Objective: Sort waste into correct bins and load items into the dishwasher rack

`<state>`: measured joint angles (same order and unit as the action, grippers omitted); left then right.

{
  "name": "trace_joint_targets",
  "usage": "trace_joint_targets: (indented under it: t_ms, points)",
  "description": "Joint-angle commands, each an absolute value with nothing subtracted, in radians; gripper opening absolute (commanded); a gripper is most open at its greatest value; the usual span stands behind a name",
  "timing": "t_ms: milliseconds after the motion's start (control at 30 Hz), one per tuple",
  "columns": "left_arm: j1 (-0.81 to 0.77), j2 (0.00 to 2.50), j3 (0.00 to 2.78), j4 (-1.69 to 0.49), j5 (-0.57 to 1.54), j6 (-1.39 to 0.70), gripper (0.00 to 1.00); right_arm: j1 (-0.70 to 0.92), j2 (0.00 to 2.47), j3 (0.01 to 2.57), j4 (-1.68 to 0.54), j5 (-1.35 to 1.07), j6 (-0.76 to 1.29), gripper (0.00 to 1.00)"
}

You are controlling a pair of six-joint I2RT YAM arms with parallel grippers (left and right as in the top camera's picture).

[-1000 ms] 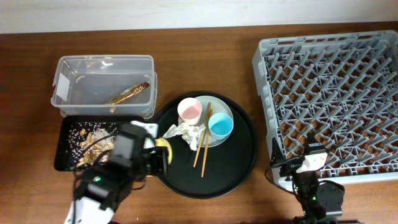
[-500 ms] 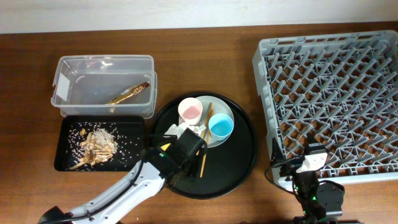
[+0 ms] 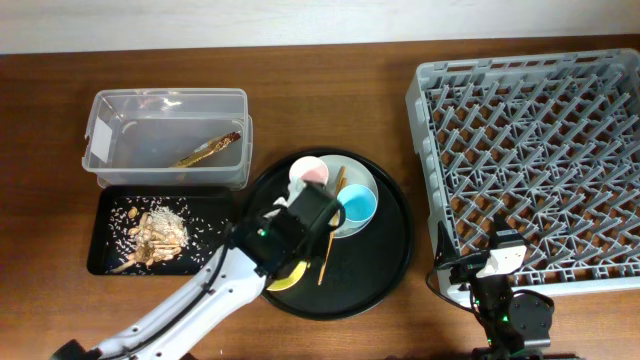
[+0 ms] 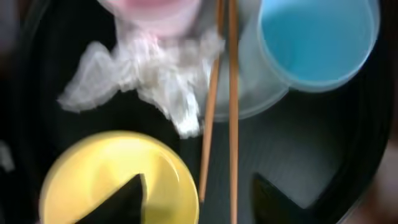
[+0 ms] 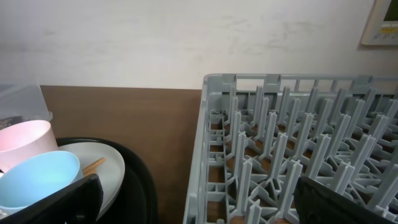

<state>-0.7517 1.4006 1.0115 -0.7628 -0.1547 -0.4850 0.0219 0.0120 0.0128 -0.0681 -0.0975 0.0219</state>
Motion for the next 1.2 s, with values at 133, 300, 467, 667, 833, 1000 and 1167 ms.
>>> trace_joint_targets:
  t_ms: [133, 300, 467, 667, 833, 1000, 1167]
  points:
    - [-0.755, 1.444, 1.030, -0.702, -0.374, -0.308, 0.71, 0.025, 0.006, 0.006, -0.069, -0.096, 0.024, 0.98]
    - [-0.743, 1.548, 1.030, -0.660, -0.366, -0.218, 0.97, 0.025, 0.006, 0.006, -0.069, -0.096, 0.024, 0.99]
    - [-0.726, 1.622, 1.030, -0.589, -0.363, -0.173, 0.97, 0.025, 0.006, 0.006, -0.069, -0.096, 0.024, 0.99]
    - [-0.631, 1.627, 1.030, -0.542, -0.212, -0.161, 0.96, 0.025, 0.006, 0.006, -0.069, -0.096, 0.024, 0.99]
    - [-0.560, 1.673, 1.030, -0.504, -0.039, -0.114, 0.95, 0.025, 0.006, 0.006, -0.069, -0.096, 0.024, 0.98]
    - [-0.560, 1.696, 1.029, -0.505, -0.041, -0.114, 0.93, 0.025, 0.006, 0.006, -0.069, -0.096, 0.024, 0.99]
    - [-0.579, 1.699, 1.028, -0.508, -0.041, -0.114, 0.90, 0.025, 0.006, 0.006, -0.069, -0.096, 0.024, 0.99]
